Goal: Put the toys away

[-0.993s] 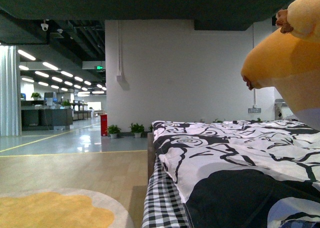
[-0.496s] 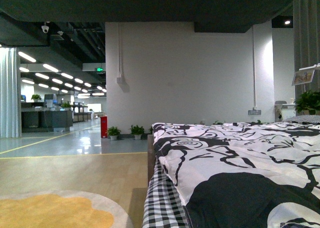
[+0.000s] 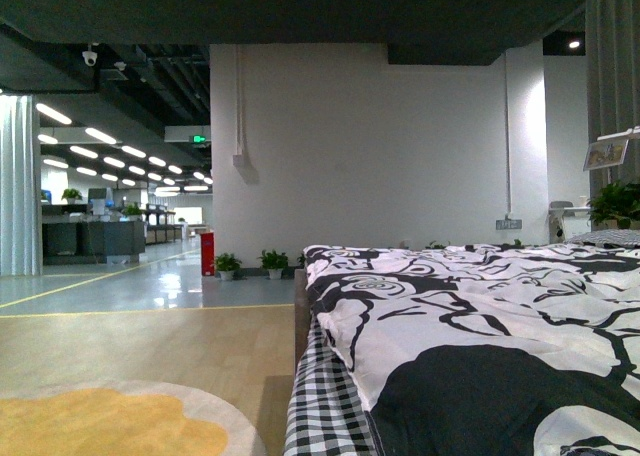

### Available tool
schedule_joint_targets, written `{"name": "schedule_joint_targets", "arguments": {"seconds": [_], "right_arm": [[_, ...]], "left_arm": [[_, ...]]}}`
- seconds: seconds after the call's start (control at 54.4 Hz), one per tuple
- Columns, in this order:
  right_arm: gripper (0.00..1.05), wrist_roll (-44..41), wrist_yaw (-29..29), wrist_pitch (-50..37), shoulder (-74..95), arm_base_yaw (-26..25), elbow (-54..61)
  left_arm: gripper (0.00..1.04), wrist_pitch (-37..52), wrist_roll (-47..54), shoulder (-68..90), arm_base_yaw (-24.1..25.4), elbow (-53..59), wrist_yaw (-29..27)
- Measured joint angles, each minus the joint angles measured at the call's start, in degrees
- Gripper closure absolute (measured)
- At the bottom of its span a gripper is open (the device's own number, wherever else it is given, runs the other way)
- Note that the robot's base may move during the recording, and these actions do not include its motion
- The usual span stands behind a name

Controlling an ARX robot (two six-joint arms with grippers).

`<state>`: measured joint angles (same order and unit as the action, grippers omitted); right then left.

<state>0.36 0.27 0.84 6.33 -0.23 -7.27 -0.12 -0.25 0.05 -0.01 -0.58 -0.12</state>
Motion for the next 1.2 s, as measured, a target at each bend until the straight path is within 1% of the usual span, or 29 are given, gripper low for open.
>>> {"name": "schedule_joint_targets", "arguments": {"seconds": [0.662,1.195], "right_arm": [[0.98,0.0,0.0,-0.9,-6.0,0.0,6.4],[0.98,0.0,-0.2,-0.9,-6.1,0.1,6.4]], "left_arm": [[0.06,0.0,0.0,0.0,0.0,0.0,0.0],[0.06,0.0,0.0,0.0,0.0,0.0,-0.2]]}}
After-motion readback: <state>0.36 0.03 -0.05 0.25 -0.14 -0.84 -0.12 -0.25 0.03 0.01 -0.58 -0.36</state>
